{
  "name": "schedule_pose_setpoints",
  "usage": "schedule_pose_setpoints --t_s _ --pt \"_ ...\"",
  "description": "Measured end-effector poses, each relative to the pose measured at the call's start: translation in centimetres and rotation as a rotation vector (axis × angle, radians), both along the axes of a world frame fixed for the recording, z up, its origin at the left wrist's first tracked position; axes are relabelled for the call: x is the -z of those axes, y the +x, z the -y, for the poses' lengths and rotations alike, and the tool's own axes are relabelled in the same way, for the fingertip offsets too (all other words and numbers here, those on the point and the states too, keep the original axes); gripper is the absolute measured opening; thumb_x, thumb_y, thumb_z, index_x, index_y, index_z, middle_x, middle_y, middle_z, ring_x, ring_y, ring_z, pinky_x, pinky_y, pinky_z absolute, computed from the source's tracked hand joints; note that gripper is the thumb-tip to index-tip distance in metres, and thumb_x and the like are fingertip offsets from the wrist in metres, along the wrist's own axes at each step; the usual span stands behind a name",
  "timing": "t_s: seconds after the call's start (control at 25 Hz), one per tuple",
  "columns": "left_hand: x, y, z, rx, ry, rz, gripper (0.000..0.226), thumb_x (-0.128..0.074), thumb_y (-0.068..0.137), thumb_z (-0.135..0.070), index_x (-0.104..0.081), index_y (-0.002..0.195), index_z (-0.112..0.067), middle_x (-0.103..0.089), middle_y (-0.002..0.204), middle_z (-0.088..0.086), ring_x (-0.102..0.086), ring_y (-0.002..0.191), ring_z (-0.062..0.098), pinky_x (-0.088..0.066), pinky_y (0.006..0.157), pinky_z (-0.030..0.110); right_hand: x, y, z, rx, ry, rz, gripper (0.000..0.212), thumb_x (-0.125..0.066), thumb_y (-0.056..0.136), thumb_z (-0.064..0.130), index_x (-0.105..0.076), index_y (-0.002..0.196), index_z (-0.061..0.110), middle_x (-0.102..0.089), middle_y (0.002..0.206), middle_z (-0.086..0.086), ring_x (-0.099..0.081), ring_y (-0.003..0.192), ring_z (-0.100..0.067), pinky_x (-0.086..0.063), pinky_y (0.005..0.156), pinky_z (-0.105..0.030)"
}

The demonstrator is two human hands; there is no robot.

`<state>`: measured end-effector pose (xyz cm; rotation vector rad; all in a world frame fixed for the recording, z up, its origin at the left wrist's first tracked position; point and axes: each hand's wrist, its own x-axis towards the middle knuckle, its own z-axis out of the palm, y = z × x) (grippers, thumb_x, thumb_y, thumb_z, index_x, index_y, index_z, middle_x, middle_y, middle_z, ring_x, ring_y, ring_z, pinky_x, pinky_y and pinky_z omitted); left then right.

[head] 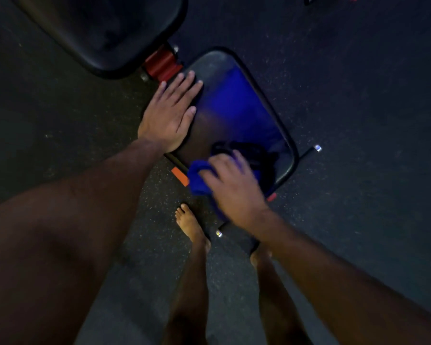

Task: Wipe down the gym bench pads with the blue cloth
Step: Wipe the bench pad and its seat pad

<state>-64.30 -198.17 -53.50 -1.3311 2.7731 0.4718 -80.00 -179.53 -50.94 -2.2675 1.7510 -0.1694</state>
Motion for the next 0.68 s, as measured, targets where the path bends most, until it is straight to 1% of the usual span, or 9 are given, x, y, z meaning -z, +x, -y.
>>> schedule_pose_setpoints --t_s 0.08,0.16,0.2,0.24,0.32,0.44,0.52,0.6,0.68 --pt "0.2 0.0 -0.1 0.004 -0.003 -0.019 0.057 -0.025 0.107 -0.036 -0.028 0.162 -0.019 -0.020 0.170 0.001 -0.016 0.157 0.019 -0.012 0.128 0.045 0.4 -5.6 1.3 0.150 -0.008 -0.022 0.045 -0.061 0.075 0.018 -0.064 0.119 0.014 -0.057 0.125 -0.016 -0.051 0.119 -0.035 -0.037 0.109 -0.053" --pt "0.5 -0.1 0.1 -0.003 -0.008 -0.041 0.058 -0.025 0.106 -0.037 -0.028 0.161 -0.020 -0.021 0.170 0.001 -0.017 0.157 0.019 -0.011 0.128 0.044 0.5 -9.9 4.2 0.339 -0.001 -0.026 0.042 -0.062 0.078 0.019 -0.060 0.119 0.010 -0.055 0.123 -0.019 -0.052 0.111 -0.038 -0.049 0.092 -0.051" --pt "0.5 -0.1 0.2 -0.004 -0.007 -0.048 0.058 -0.025 0.106 -0.037 -0.028 0.161 -0.020 -0.021 0.170 0.002 -0.017 0.157 0.019 -0.010 0.128 0.044 0.5 -10.5 5.9 0.438 -0.004 -0.032 0.040 -0.061 0.081 0.020 -0.056 0.120 0.010 -0.053 0.122 -0.019 -0.051 0.109 -0.038 -0.051 0.085 -0.051" --pt "0.5 0.0 0.0 -0.007 -0.005 -0.047 0.058 -0.025 0.106 -0.036 -0.028 0.161 -0.019 -0.021 0.170 0.002 -0.016 0.157 0.020 -0.010 0.128 0.044 0.5 -10.0 7.0 0.520 -0.012 -0.048 0.040 -0.060 0.082 0.022 -0.054 0.120 0.010 -0.052 0.122 -0.018 -0.050 0.109 -0.037 -0.051 0.082 -0.051" --pt "0.2 0.2 -0.2 0.001 0.002 -0.038 0.058 -0.024 0.106 -0.036 -0.028 0.162 -0.019 -0.021 0.170 0.002 -0.016 0.158 0.020 -0.011 0.128 0.046 0.7 -6.6 7.0 0.550 -0.032 -0.097 0.040 -0.062 0.081 0.024 -0.055 0.119 0.014 -0.053 0.125 -0.015 -0.051 0.113 -0.036 -0.048 0.090 -0.051" --pt "-0.4 -0.2 -0.2 0.005 0.015 -0.042 0.058 -0.025 0.106 -0.035 -0.028 0.161 -0.018 -0.022 0.170 0.003 -0.016 0.157 0.021 -0.011 0.128 0.047 -0.1 -0.7 1.1 0.244 0.005 -0.042 0.040 -0.062 0.080 0.020 -0.062 0.121 0.016 -0.058 0.129 -0.012 -0.051 0.124 -0.033 -0.033 0.112 -0.055" --pt "-0.2 -0.2 -0.1 -0.013 0.024 -0.051 0.058 -0.026 0.106 -0.035 -0.029 0.161 -0.018 -0.023 0.169 0.004 -0.017 0.157 0.021 -0.011 0.128 0.047 -0.4 -0.8 -2.9 0.091 0.053 0.009 0.045 -0.065 0.078 0.013 -0.065 0.123 0.014 -0.060 0.129 -0.013 -0.052 0.127 -0.032 -0.027 0.116 -0.056" --pt "0.3 0.1 -0.2 -0.015 0.027 -0.052 0.059 -0.024 0.106 -0.037 -0.029 0.161 -0.018 -0.022 0.170 0.004 -0.017 0.157 0.021 -0.011 0.128 0.046 -0.4 -3.9 -3.4 0.161 0.035 0.057 0.050 -0.071 0.071 0.008 -0.067 0.121 0.010 -0.061 0.126 -0.017 -0.050 0.124 -0.034 -0.028 0.115 -0.057" --pt "0.8 0.2 -0.1 0.006 0.009 -0.065 0.059 -0.023 0.106 -0.037 -0.027 0.162 -0.019 -0.021 0.170 0.003 -0.016 0.158 0.021 -0.010 0.128 0.047 0.1 -6.8 -1.1 0.322 -0.006 0.075 0.047 -0.069 0.073 0.008 -0.065 0.120 0.008 -0.058 0.124 -0.020 -0.049 0.118 -0.037 -0.037 0.109 -0.058"
